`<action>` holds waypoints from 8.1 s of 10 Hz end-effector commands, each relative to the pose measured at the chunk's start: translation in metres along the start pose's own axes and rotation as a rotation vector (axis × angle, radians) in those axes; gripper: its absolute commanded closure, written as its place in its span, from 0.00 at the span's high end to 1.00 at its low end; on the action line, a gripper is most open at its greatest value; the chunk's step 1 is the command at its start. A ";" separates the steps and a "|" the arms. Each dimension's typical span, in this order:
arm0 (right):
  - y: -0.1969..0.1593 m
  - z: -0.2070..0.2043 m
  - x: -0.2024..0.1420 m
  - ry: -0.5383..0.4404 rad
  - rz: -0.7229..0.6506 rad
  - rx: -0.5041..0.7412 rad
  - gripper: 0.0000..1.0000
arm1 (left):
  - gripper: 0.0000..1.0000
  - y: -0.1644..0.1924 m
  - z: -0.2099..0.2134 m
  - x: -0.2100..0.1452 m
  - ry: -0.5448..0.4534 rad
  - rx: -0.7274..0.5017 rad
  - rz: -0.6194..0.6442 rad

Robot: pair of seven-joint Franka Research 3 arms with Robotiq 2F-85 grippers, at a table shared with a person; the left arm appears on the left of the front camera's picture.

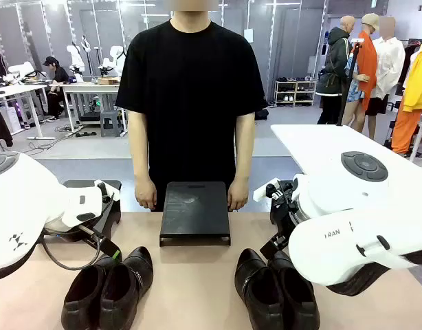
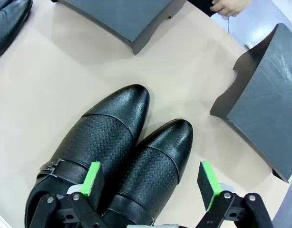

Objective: Place the shoes on the stand as instructed by the person.
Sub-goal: Pick up one pair of Shoes and place it on the Shoes Stand indicated by the person.

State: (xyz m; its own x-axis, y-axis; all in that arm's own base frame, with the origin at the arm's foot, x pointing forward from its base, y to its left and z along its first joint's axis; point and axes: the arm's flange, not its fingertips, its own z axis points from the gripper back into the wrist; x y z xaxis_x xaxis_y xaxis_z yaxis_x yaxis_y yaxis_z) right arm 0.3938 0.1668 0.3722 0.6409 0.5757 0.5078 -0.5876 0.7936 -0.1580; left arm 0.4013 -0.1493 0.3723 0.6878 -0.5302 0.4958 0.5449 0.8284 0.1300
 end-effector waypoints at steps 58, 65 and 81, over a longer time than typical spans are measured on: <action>-0.244 0.254 -0.296 -0.532 -0.839 0.772 1.00 | 1.00 0.155 0.242 -0.106 -0.153 -0.751 0.596; -0.244 0.254 -0.296 -0.532 -0.839 0.772 1.00 | 1.00 -0.018 0.169 0.009 0.368 -0.360 0.562; -0.244 0.254 -0.296 -0.532 -0.839 0.772 1.00 | 1.00 -0.068 0.001 -0.041 0.381 -0.024 0.598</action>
State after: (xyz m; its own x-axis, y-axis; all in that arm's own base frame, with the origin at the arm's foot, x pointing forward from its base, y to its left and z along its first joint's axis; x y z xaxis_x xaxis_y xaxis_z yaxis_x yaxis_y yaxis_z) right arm 0.2220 -0.2458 0.4748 0.7965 -0.3467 0.4954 -0.3219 0.4504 0.8328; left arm 0.3627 -0.1890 0.3705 0.9936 -0.0429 0.1044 0.0563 0.9900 -0.1293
